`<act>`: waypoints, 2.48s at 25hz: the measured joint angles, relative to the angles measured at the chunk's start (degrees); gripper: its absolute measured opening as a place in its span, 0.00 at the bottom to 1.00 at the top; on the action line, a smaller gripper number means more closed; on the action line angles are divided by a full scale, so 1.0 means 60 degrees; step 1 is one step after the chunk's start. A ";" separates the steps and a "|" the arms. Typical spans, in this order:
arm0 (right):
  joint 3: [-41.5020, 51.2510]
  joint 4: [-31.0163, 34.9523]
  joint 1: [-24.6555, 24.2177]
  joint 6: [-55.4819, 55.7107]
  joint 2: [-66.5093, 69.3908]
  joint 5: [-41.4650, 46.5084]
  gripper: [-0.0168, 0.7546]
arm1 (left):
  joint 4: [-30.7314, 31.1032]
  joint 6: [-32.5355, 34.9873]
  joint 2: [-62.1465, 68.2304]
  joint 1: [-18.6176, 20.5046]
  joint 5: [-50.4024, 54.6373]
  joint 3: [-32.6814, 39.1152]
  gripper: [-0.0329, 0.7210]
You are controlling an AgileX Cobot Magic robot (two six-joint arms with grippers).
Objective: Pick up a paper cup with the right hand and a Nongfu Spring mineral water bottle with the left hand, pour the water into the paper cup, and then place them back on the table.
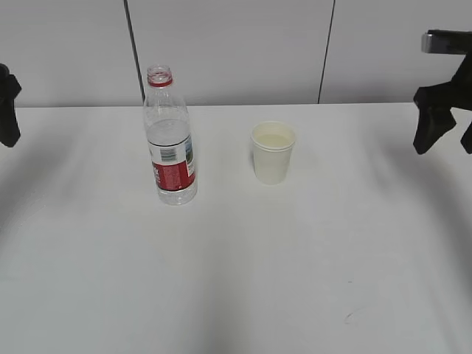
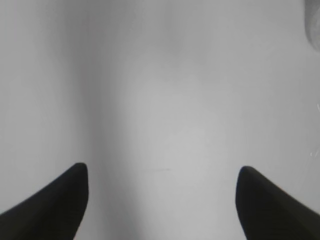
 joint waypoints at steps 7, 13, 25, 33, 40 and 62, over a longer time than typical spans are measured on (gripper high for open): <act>0.0595 0.0000 0.0000 0.0000 -0.0896 0.0019 0.78 | -0.0025 0.0092 -0.0985 0.0000 0.0057 0.0175 0.76; 0.1777 0.0000 0.0000 -0.0042 -0.1734 0.0019 0.78 | -0.0025 0.0104 -0.1884 0.0000 0.0060 0.1704 0.76; 0.3675 0.0000 0.0000 -0.0277 -0.3451 0.0032 0.78 | -0.0322 0.0115 -0.3910 0.0000 -0.0355 0.4915 0.76; 0.4673 0.0129 0.0000 -0.0294 -0.4232 0.0032 0.78 | -0.0322 0.0126 -0.5685 0.0000 -0.0732 0.5990 0.76; 0.5411 0.0344 0.0000 -0.0382 -0.5037 0.0032 0.78 | -0.0322 0.0126 -0.7060 0.0000 -0.1101 0.7082 0.76; 0.5851 0.0535 0.0000 -0.0546 -0.6660 0.0055 0.78 | -0.0623 0.0135 -1.2348 0.0000 -0.1640 0.8708 0.75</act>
